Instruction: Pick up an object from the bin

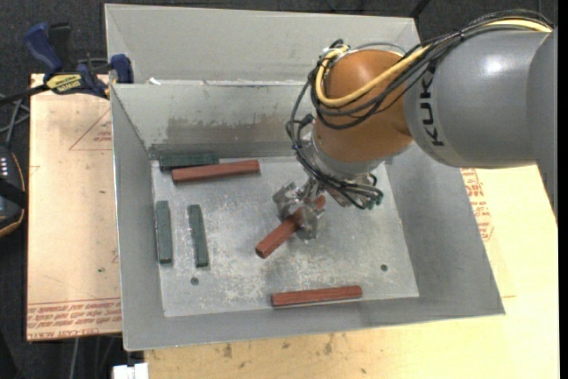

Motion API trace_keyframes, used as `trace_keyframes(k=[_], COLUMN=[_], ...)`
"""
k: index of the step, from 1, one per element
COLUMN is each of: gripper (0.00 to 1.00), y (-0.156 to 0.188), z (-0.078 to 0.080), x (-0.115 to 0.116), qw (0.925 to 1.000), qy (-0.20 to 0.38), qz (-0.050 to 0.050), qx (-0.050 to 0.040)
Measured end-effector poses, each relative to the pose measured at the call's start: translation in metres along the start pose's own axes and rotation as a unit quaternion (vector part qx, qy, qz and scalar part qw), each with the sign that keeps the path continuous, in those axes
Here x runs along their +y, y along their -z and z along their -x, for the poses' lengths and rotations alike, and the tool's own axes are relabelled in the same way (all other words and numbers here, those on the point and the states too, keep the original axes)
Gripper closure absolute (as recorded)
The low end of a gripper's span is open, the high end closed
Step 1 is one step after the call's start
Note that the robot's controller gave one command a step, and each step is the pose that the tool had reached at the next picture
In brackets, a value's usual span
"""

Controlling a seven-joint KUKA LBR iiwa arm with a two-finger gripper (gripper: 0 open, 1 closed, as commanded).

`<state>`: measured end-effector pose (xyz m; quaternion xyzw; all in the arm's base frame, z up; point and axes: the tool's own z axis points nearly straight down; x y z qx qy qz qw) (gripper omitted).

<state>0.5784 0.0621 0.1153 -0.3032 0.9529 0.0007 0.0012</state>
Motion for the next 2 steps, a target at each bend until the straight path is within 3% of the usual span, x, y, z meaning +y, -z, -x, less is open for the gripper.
trace_keyframes(k=[1, 2], gripper=[1.00, 1.00], y=[0.000, 0.103], z=[0.000, -0.005], x=[0.000, -0.005], qw=[1.0000, 1.0000], qy=[0.000, 0.002], qz=[0.000, 0.000], qx=[0.0000, -0.0004])
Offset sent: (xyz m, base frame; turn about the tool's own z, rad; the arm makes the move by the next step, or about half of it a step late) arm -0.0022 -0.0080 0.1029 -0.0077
